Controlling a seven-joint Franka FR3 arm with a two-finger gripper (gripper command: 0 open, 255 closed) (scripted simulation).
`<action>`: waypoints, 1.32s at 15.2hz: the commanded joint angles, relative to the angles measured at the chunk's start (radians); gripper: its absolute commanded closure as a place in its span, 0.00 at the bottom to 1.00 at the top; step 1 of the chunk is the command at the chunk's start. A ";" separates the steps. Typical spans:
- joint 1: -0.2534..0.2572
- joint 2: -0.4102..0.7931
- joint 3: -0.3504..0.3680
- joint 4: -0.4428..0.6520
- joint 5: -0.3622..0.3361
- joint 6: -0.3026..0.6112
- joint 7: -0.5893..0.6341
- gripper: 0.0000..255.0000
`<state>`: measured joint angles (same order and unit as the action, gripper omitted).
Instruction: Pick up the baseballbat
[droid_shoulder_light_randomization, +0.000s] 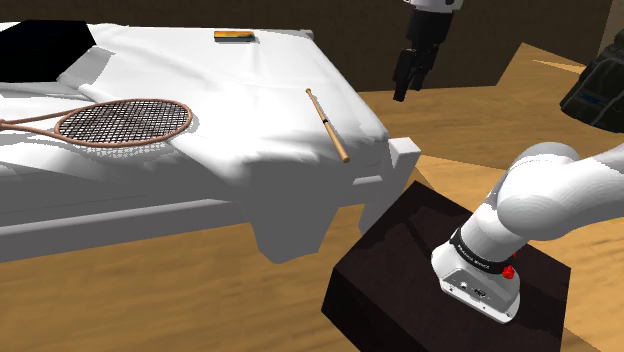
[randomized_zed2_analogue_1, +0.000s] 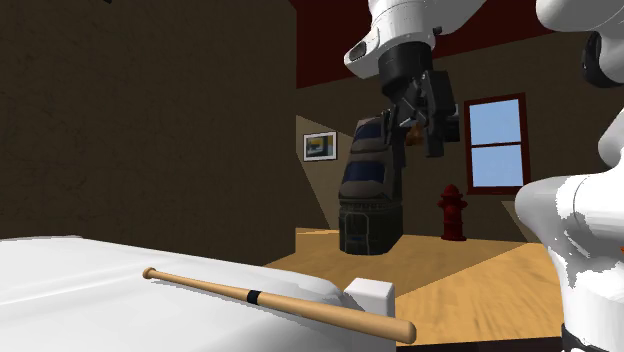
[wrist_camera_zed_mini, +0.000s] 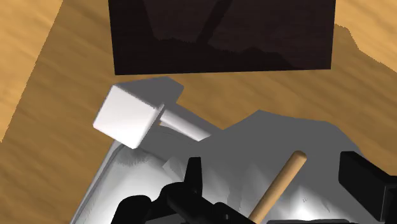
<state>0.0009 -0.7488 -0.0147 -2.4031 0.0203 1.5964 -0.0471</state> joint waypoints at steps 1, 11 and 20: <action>0.000 0.000 0.000 0.000 0.000 0.000 0.000 0.00; -0.051 0.358 0.051 0.105 0.043 0.272 0.229 0.00; -0.089 0.693 0.055 0.304 0.045 0.428 0.418 0.00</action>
<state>-0.0850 -0.0989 0.0406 -2.1318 0.0657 2.0112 0.3477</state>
